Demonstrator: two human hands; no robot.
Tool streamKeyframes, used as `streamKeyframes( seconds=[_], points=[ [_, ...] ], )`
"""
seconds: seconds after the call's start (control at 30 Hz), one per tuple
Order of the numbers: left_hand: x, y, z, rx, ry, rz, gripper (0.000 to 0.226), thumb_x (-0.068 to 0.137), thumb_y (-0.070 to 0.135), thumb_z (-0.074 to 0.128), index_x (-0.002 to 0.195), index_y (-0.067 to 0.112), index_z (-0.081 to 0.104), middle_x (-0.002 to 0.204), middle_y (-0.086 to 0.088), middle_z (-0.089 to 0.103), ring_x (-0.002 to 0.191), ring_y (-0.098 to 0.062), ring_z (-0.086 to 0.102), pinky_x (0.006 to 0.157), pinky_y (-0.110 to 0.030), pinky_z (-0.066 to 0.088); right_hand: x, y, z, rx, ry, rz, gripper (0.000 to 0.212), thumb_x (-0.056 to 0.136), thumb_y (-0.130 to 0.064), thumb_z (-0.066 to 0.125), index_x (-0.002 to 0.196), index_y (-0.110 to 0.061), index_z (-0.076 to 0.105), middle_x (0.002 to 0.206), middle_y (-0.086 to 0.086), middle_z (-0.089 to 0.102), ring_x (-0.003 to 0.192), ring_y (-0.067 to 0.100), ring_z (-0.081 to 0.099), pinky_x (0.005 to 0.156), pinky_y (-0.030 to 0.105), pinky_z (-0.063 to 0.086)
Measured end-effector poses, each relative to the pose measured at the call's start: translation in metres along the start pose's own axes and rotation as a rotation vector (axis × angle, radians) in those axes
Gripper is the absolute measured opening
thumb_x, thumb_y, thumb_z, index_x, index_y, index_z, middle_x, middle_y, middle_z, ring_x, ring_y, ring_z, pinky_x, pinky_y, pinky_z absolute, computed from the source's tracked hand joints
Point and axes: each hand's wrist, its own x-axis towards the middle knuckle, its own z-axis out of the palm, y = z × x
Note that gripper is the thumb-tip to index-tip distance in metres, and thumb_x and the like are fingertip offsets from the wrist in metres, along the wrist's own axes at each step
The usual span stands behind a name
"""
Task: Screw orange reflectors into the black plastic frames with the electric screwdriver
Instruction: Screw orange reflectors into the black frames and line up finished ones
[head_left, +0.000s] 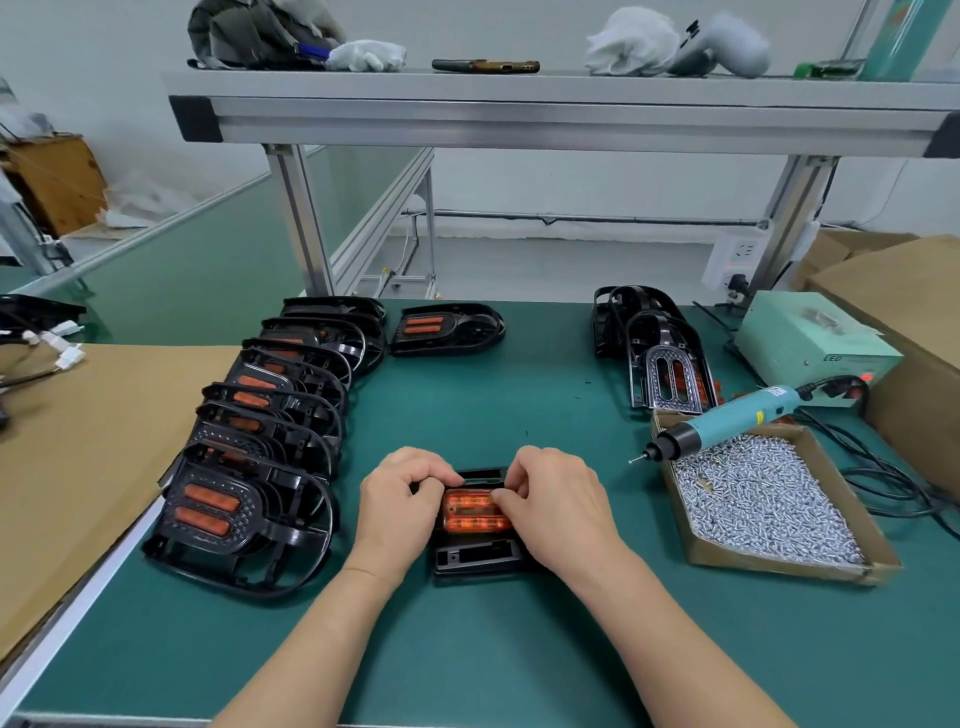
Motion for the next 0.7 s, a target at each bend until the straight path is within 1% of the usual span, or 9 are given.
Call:
streamKeyframes(
  seconds=[0.07,0.17,0.27,0.33,0.4,0.47,0.53,0.6,0.7],
  points=[
    [-0.001,0.0,0.0,0.009,-0.012,0.003,0.045,0.078,-0.016,0.058,0.062,0.022,0.077,0.085,0.005,0.069,0.094,-0.015,0.064,0.09,-0.029,0.048,0.001,0.001,-0.001,-0.043,-0.003,-0.026,0.009,0.092,-0.036,0.063,0.092,-0.027,0.064,0.1,-0.003,0.06,0.097,0.025,0.06,0.08,0.034,0.046],
    [-0.001,0.002,0.0,0.087,-0.062,0.018,0.045,0.079,-0.011,0.061,0.062,0.027,0.076,0.089,0.009,0.066,0.1,-0.011,0.059,0.09,-0.019,0.041,0.002,0.001,-0.001,-0.112,0.003,-0.068,0.008,0.094,-0.031,0.058,0.097,-0.025,0.063,0.101,-0.002,0.056,0.095,0.028,0.059,0.08,0.036,0.046],
    [-0.001,0.003,0.0,0.131,-0.086,0.031,0.046,0.078,-0.009,0.063,0.061,0.033,0.074,0.091,0.011,0.063,0.102,-0.007,0.054,0.089,-0.014,0.036,0.001,0.002,-0.001,-0.112,-0.004,-0.089,0.009,0.093,-0.033,0.059,0.095,-0.024,0.062,0.1,-0.002,0.057,0.095,0.028,0.059,0.078,0.035,0.046],
    [-0.002,0.003,0.001,0.17,-0.088,0.055,0.042,0.075,-0.009,0.064,0.062,0.031,0.07,0.091,0.011,0.061,0.101,-0.008,0.053,0.087,-0.017,0.037,0.0,0.003,-0.002,-0.083,-0.02,-0.087,0.012,0.091,-0.037,0.063,0.092,-0.025,0.062,0.098,-0.003,0.06,0.096,0.025,0.059,0.08,0.034,0.046],
    [-0.001,0.002,0.001,0.199,-0.087,0.077,0.036,0.073,-0.01,0.063,0.066,0.025,0.064,0.088,0.009,0.059,0.093,-0.014,0.055,0.082,-0.024,0.041,0.0,0.004,-0.004,-0.029,-0.049,-0.09,0.016,0.088,-0.042,0.067,0.091,-0.027,0.062,0.097,-0.005,0.063,0.095,0.021,0.059,0.082,0.033,0.048],
    [0.0,0.0,0.001,0.162,-0.077,0.057,0.033,0.072,-0.012,0.061,0.069,0.021,0.062,0.086,0.007,0.06,0.084,-0.017,0.059,0.079,-0.026,0.045,-0.001,0.003,-0.007,-0.004,-0.114,-0.121,0.017,0.085,-0.044,0.07,0.092,-0.03,0.064,0.097,-0.008,0.062,0.095,0.018,0.058,0.082,0.034,0.048],
    [0.0,-0.002,-0.001,0.097,-0.057,0.02,0.034,0.073,-0.015,0.058,0.068,0.017,0.066,0.087,0.005,0.063,0.084,-0.012,0.062,0.081,-0.026,0.048,0.001,-0.001,-0.008,-0.038,-0.165,-0.172,0.012,0.086,-0.041,0.069,0.094,-0.033,0.066,0.1,-0.009,0.061,0.098,0.018,0.057,0.081,0.033,0.046],
    [0.001,-0.005,-0.002,0.058,-0.039,-0.01,0.038,0.073,-0.018,0.055,0.065,0.016,0.069,0.089,0.005,0.067,0.088,-0.003,0.062,0.083,-0.025,0.047,0.004,-0.004,-0.008,-0.08,-0.177,-0.224,0.008,0.089,-0.036,0.067,0.096,-0.032,0.069,0.102,-0.008,0.063,0.101,0.02,0.058,0.08,0.033,0.045],
    [0.002,-0.006,-0.001,0.037,-0.031,-0.034,0.046,0.075,-0.02,0.051,0.061,0.018,0.072,0.091,0.006,0.069,0.09,0.003,0.061,0.083,-0.015,0.045,0.007,-0.006,-0.008,-0.121,-0.192,-0.312,0.007,0.092,-0.033,0.063,0.095,-0.029,0.069,0.104,-0.007,0.062,0.101,0.022,0.059,0.085,0.036,0.048]
  ],
)
